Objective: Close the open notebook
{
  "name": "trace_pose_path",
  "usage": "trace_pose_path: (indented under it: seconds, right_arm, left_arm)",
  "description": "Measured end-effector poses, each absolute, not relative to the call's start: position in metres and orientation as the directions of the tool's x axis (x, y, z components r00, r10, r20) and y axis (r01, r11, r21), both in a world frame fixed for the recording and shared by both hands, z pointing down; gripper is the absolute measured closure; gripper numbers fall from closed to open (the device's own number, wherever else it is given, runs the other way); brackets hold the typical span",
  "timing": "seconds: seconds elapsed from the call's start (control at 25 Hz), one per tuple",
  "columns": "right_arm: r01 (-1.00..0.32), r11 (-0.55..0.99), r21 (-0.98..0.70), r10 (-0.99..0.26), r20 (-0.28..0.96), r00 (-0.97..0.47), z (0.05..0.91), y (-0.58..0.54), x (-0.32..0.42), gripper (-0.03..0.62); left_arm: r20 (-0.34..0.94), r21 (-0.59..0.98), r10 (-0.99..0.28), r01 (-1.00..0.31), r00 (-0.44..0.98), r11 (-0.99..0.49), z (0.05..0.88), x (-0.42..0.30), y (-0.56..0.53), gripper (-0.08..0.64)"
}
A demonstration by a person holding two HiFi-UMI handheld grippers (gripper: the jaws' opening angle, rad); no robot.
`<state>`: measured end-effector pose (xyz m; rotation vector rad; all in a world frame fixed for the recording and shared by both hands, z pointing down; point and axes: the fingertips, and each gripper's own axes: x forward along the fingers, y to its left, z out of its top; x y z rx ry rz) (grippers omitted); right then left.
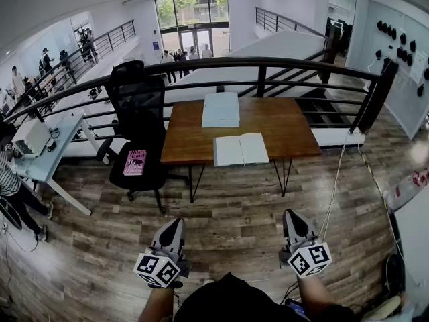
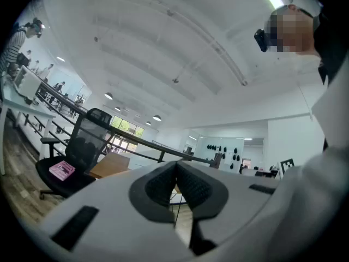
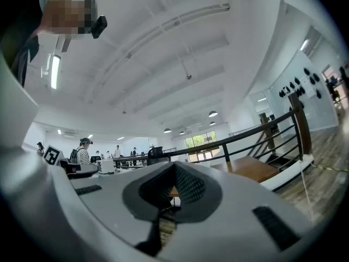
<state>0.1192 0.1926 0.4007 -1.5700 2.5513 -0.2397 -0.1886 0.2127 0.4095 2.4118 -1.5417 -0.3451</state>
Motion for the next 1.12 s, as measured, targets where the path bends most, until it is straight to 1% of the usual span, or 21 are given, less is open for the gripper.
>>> trace_pose_path:
  seconds: [0.4, 0.76, 0.88, 0.92, 1.0, 1.04, 1.08, 1.12]
  right_arm:
    - [-0.872, 0.426, -0.241, -0.9, -0.017, -0.435, 0.408, 0.195, 0.12, 0.597]
    - [-0.857, 0.439, -0.27, -0.891, -0.012, -0.453, 0.41, 0.193, 0.113, 0.589]
    - [-0.856, 0.444, -0.264, -0.889, -0.011, -0.458, 0.41, 0.194, 0.111, 0.547]
    - [-0.855, 0.451, -0.256, -0.886, -0.016, -0.463, 0.409, 0.195, 0.109, 0.516]
    - [-0.851, 0.467, -0.24, -0.88, -0.027, -0.475, 0.407, 0.196, 0.104, 0.417]
    - [-0.85, 0.471, -0.236, -0.878, -0.03, -0.478, 0.406, 0.196, 0.102, 0.385]
    - [-0.849, 0.471, -0.239, -0.878, -0.031, -0.478, 0.406, 0.197, 0.1, 0.366]
    - [-0.848, 0.468, -0.249, -0.879, -0.032, -0.476, 0.406, 0.197, 0.098, 0.352]
  left_arm:
    - [-0.058, 0.344, -0.91, -0.847, 0.411, -0.405, 0.41, -0.193, 0.214, 0.548]
    - [-0.049, 0.337, -0.906, -0.847, 0.42, -0.411, 0.411, -0.191, 0.21, 0.548]
    - [-0.039, 0.303, -0.901, -0.854, 0.431, -0.422, 0.41, -0.191, 0.212, 0.546]
    - [-0.036, 0.283, -0.901, -0.86, 0.432, -0.423, 0.409, -0.191, 0.213, 0.545]
    - [-0.034, 0.252, -0.905, -0.872, 0.425, -0.419, 0.408, -0.193, 0.213, 0.534]
    - [-0.033, 0.248, -0.906, -0.875, 0.422, -0.416, 0.407, -0.194, 0.213, 0.478]
    - [-0.032, 0.25, -0.907, -0.875, 0.42, -0.415, 0.407, -0.195, 0.213, 0.406]
    - [-0.031, 0.255, -0.906, -0.873, 0.421, -0.415, 0.408, -0.197, 0.214, 0.38]
